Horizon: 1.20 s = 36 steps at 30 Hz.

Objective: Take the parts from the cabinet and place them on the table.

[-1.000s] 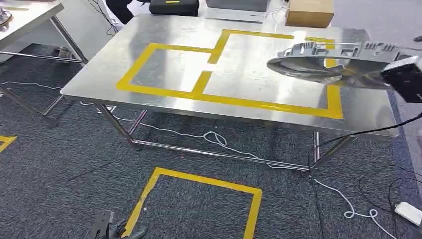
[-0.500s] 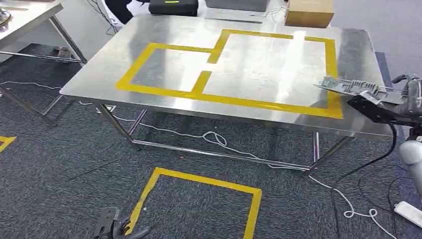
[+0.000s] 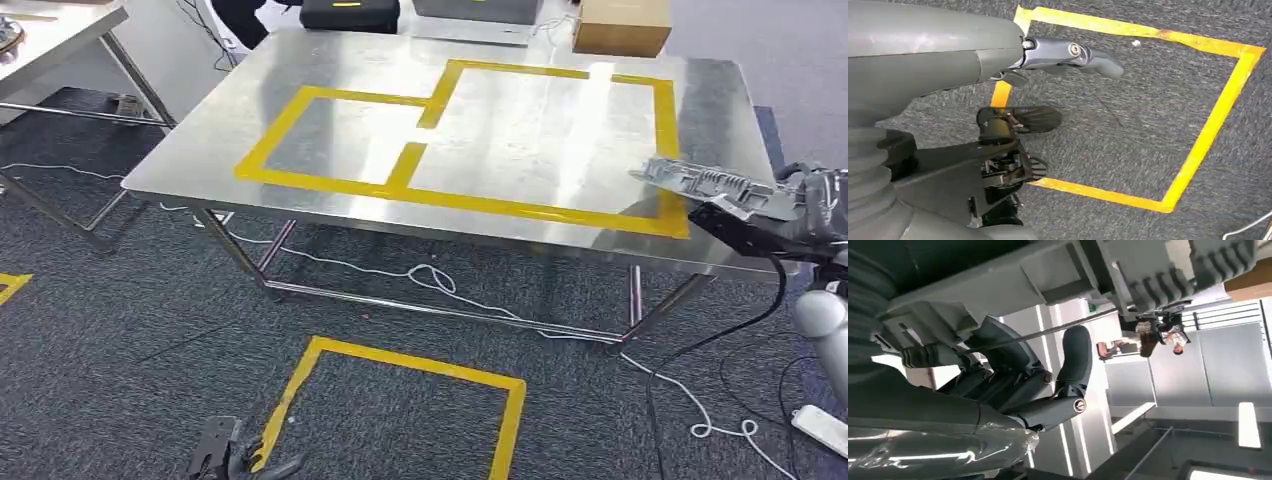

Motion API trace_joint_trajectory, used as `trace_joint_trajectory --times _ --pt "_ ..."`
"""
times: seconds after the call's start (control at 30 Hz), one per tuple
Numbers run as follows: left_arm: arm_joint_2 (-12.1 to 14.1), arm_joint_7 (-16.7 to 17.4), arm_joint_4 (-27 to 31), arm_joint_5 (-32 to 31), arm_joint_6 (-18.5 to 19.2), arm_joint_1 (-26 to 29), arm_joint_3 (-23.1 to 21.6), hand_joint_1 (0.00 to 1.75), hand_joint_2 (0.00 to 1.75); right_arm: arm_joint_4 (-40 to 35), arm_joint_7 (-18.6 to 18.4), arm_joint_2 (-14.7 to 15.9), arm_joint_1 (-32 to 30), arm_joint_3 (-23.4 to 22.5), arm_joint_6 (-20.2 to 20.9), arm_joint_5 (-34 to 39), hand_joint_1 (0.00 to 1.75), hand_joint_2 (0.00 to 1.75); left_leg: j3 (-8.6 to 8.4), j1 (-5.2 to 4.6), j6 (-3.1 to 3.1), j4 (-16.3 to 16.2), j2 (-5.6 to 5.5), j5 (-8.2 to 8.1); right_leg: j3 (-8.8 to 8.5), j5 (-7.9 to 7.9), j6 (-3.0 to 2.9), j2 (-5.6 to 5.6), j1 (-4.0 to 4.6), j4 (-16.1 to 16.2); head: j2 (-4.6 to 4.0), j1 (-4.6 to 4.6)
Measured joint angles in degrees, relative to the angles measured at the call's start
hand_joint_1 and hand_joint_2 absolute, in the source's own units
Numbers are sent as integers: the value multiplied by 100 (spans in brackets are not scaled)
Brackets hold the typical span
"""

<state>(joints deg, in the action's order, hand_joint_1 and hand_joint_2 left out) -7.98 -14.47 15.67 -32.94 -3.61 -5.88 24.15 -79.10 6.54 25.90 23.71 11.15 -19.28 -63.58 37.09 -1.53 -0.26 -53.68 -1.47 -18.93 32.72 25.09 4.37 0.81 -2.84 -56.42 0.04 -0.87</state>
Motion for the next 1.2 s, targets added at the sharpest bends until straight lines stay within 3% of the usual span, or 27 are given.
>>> trace_joint_trajectory --times 0.53,0.77,0.83,0.87,0.9,0.97,1.0,1.03,1.07,1.1,1.13,1.17,1.2 --pt "-7 33 2 -61 4 -64 -59 0 175 -194 349 -144 73 909 603 260 175 175 0 -1 27 -43 1 -46 -21 7 10 -9 -1 6 0 2" --pt "-4 50 4 -68 7 -84 -83 0 175 -194 367 -297 148 1318 677 264 175 175 0 -12 115 -165 1 -167 -104 62 96 -11 -3 29 0 2" --pt "-4 52 11 -70 4 -93 -83 0 175 -194 363 -339 208 1407 691 264 175 175 -55 14 160 -106 1 -170 -171 83 148 -11 4 88 0 2" --pt "-13 57 15 -74 4 -93 -83 0 175 -190 363 -350 237 1443 695 264 175 175 -122 45 186 -68 4 -162 -135 148 133 -12 10 -23 0 -11" --pt "-13 57 15 -79 6 -111 -83 0 175 -184 363 -354 263 1497 701 269 175 175 -140 53 217 -69 5 -182 3 327 108 -28 36 -316 0 -20" --pt "-26 59 15 -83 9 -122 -85 0 175 -164 363 -369 282 1607 717 273 175 175 -161 41 251 -72 4 -210 533 765 85 -54 71 -1324 0 -33" --pt "-37 63 15 -85 9 -117 -85 0 175 -146 363 -380 277 1672 721 269 175 175 -167 32 254 -81 0 -224 794 892 79 -59 90 -1765 0 -39" --pt "-39 68 15 -85 9 -108 -85 0 175 -133 363 -389 273 1711 723 269 175 175 -183 27 250 -86 -6 -240 911 843 67 -58 102 -1882 0 -37" --pt "-42 70 15 -85 9 -105 -85 0 175 -125 360 -400 275 1733 723 269 175 175 -205 27 239 -91 -18 -257 871 671 53 -58 112 -1725 0 -37" --pt "-42 70 15 -85 9 -107 -85 0 175 -116 360 -407 282 1749 723 269 175 175 -229 27 225 -106 -33 -278 714 404 34 -59 118 -1337 0 -39" --pt "-46 70 15 -85 9 -111 -85 0 175 -111 360 -411 299 1770 723 271 175 175 -259 29 199 -134 -47 -314 442 77 15 -60 117 -745 0 -42" --pt "-52 70 15 -85 9 -114 -85 0 175 -107 360 -415 318 1799 728 271 175 175 -274 30 170 -173 -59 -357 201 -137 2 -83 113 -237 -2 -39" --pt "-50 70 17 -85 7 -121 -85 0 175 -100 360 -424 341 1840 736 273 175 175 -254 -9 124 -218 -64 -399 103 -35 -27 -112 133 -142 0 -35"
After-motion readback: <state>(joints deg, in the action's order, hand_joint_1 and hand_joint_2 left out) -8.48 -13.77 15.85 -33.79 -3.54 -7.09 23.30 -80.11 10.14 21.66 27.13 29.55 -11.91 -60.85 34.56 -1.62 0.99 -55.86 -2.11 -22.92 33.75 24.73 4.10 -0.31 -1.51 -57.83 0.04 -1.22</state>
